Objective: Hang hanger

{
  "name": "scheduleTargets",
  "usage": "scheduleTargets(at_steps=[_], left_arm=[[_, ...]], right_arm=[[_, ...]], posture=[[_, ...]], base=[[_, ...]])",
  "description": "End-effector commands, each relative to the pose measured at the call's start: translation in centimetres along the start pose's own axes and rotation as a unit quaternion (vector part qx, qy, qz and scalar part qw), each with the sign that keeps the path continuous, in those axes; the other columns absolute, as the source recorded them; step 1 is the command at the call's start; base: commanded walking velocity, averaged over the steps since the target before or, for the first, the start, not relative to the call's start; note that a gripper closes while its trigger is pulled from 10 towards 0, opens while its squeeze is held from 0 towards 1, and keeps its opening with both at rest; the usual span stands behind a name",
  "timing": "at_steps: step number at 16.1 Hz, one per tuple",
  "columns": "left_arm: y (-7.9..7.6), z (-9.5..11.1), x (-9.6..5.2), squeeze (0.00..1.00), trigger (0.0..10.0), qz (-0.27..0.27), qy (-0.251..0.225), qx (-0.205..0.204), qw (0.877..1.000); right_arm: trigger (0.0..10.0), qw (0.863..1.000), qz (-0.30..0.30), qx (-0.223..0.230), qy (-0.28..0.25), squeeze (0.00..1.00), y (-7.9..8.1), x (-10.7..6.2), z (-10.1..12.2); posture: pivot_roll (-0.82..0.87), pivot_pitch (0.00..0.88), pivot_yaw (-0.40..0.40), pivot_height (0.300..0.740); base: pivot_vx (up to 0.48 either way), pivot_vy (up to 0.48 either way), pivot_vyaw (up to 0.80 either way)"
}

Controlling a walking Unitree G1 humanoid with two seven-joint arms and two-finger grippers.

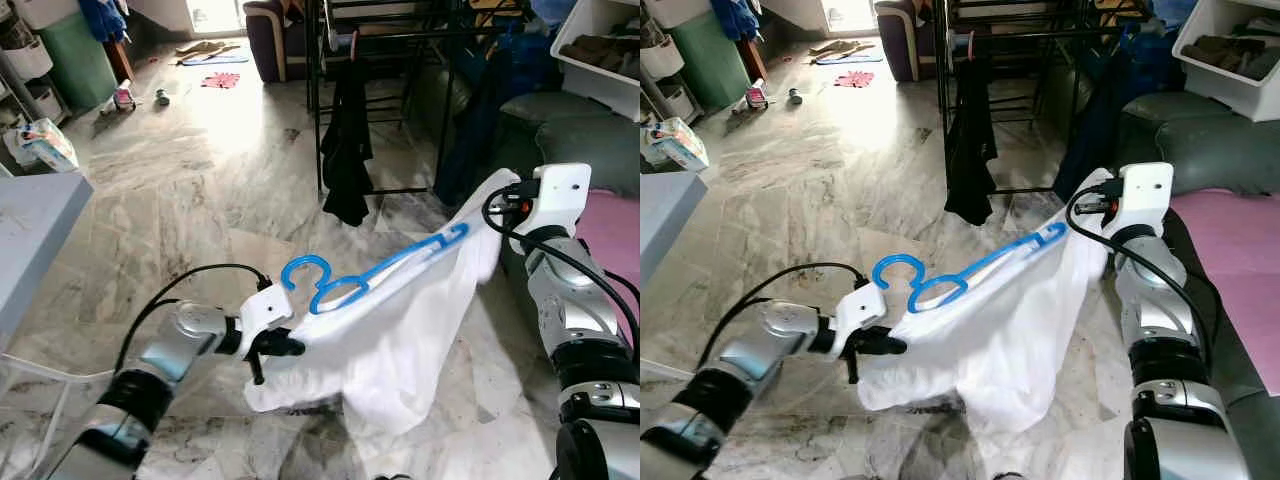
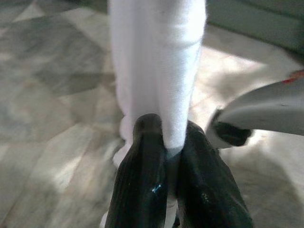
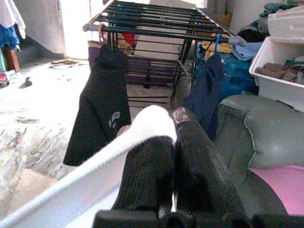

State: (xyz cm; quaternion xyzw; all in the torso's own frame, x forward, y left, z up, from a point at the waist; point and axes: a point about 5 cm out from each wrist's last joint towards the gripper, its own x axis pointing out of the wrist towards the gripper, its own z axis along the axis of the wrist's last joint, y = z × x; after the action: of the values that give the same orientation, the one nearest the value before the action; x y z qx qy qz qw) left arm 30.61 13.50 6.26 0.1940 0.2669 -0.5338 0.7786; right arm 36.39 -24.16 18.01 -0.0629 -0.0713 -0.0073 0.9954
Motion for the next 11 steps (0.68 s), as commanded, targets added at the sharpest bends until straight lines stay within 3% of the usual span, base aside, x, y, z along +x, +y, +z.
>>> scheduleTargets(at_steps=[1,5,8,11], left_arm=[[0.3,-2.7,-0.6,0.00,0.0,0.031,0.063,-0.022,0.997],[1.0,-2.5,-0.2,0.00,0.0,0.081,0.062,-0.024,0.994],[1.4,0.0,1.6,0.00,0.0,0.140,-0.018,-0.084,0.986],[1.6,2.8,3.1,0.00,0.0,0.196,-0.093,-0.148,0.965]], right_arm=[[0.0,0.997,-0.016,-0.009,-0.070,0.00,-0.8,0.5,3.2],[0.0,0.997,-0.003,-0.007,-0.071,0.00,0.3,0.5,3.1],[0.0,0.997,0.048,0.005,-0.063,0.00,3.3,0.1,2.3],[0.0,0.993,0.105,-0.011,-0.044,0.00,6.7,-1.1,0.8]], posture=[[-0.05,0.042,0.013,0.740],[-0.04,0.039,0.017,0.740],[-0.04,0.038,0.015,0.740],[-0.04,0.038,0.011,0.740]], base=[[0.000,0.000,0.00],[0.000,0.000,0.00],[0.000,0.000,0.00],[0.000,0.000,0.00]])
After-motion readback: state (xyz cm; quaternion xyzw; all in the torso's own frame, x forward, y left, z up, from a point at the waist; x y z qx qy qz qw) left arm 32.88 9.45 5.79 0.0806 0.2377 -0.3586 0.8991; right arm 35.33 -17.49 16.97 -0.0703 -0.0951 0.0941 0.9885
